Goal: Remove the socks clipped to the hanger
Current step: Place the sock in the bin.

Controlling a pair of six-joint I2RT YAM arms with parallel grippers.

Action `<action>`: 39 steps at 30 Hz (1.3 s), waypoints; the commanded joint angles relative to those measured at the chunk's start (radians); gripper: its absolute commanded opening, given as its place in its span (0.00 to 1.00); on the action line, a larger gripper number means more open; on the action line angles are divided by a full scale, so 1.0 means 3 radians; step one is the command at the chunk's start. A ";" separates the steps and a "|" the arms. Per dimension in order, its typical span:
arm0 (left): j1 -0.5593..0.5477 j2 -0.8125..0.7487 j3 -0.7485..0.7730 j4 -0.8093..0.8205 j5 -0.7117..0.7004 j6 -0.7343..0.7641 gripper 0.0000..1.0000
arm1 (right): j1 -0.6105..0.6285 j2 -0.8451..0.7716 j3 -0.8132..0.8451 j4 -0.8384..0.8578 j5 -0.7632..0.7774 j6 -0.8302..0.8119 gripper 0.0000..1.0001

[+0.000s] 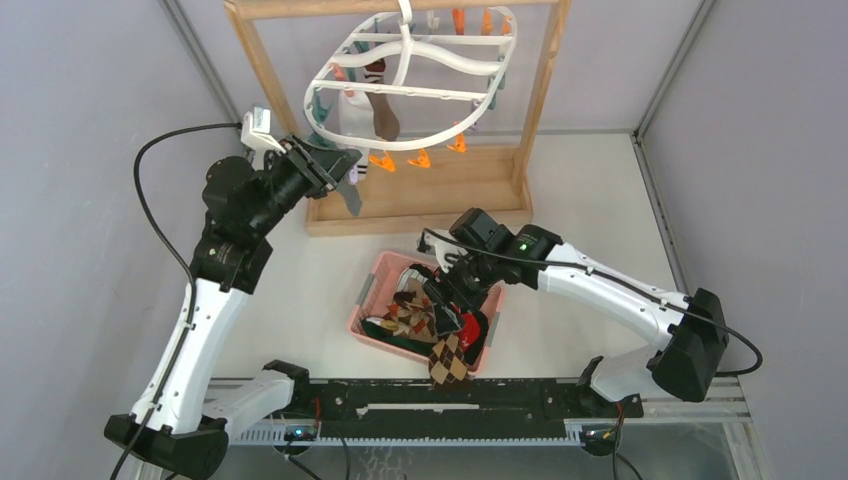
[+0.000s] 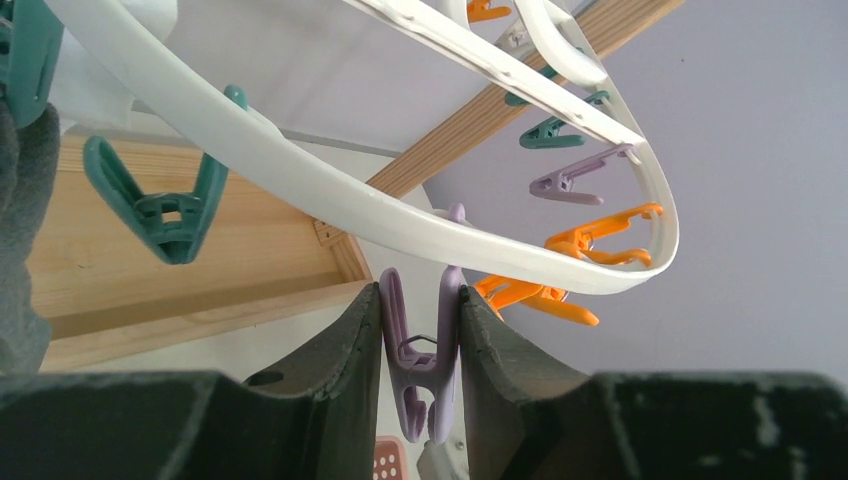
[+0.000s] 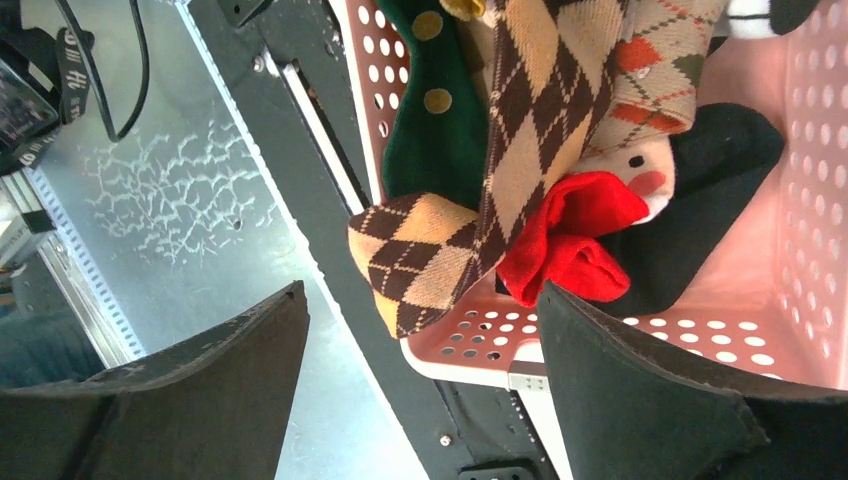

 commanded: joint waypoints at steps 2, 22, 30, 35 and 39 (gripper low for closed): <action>-0.0076 -0.0097 0.0154 -0.0131 -0.0205 -0.0183 0.14 | 0.0038 -0.0063 0.0001 -0.0034 0.0159 -0.0051 0.83; -0.0647 0.0021 0.0738 -0.0936 -0.1368 -0.0148 0.12 | 0.0259 0.0333 0.0001 -0.0187 0.0288 -0.0032 0.70; -0.0781 0.0036 0.0811 -0.0976 -0.1476 -0.0158 0.12 | 0.0247 0.0645 0.0092 -0.0210 0.0507 -0.0093 0.50; -0.0851 0.0046 0.0849 -0.0989 -0.1513 -0.0168 0.12 | 0.0155 0.0859 0.0269 -0.0229 0.0571 -0.0128 0.20; -0.0888 0.0054 0.0895 -0.1024 -0.1535 -0.0164 0.13 | 0.0070 0.0918 0.0455 -0.0163 0.0581 -0.0129 0.05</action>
